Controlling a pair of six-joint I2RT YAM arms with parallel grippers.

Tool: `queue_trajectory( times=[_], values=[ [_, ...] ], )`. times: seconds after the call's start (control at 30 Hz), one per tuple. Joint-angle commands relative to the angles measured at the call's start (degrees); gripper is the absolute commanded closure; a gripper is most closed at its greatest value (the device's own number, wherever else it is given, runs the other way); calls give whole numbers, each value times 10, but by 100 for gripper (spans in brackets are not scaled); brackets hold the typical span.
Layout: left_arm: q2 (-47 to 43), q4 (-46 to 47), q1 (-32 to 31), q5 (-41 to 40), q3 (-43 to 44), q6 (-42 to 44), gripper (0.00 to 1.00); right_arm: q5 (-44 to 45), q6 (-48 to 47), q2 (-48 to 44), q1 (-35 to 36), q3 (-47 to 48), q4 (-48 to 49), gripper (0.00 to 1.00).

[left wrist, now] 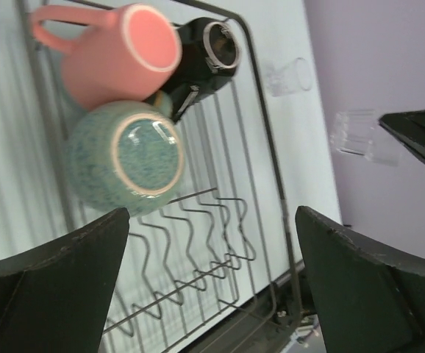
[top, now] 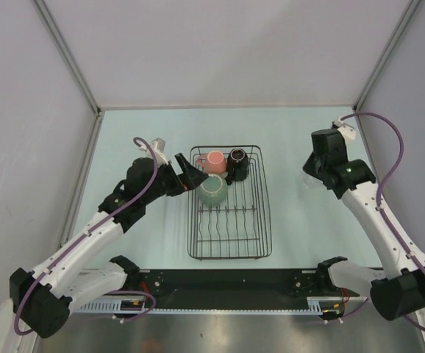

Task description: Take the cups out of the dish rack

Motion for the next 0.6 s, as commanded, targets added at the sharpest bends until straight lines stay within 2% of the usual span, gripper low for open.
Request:
queue_trajectory(
  times=[0.0, 0.37, 0.57],
  values=[
    [-13, -85, 3, -62, 26, 27, 0, 51, -19, 21, -79, -8, -34, 100],
    [-15, -108, 3, -52, 24, 34, 0, 46, -13, 85, -171, -58, 26, 100],
    [-12, -107, 2, -46, 18, 37, 0, 25, -9, 133, -175, -70, 82, 100]
  ],
)
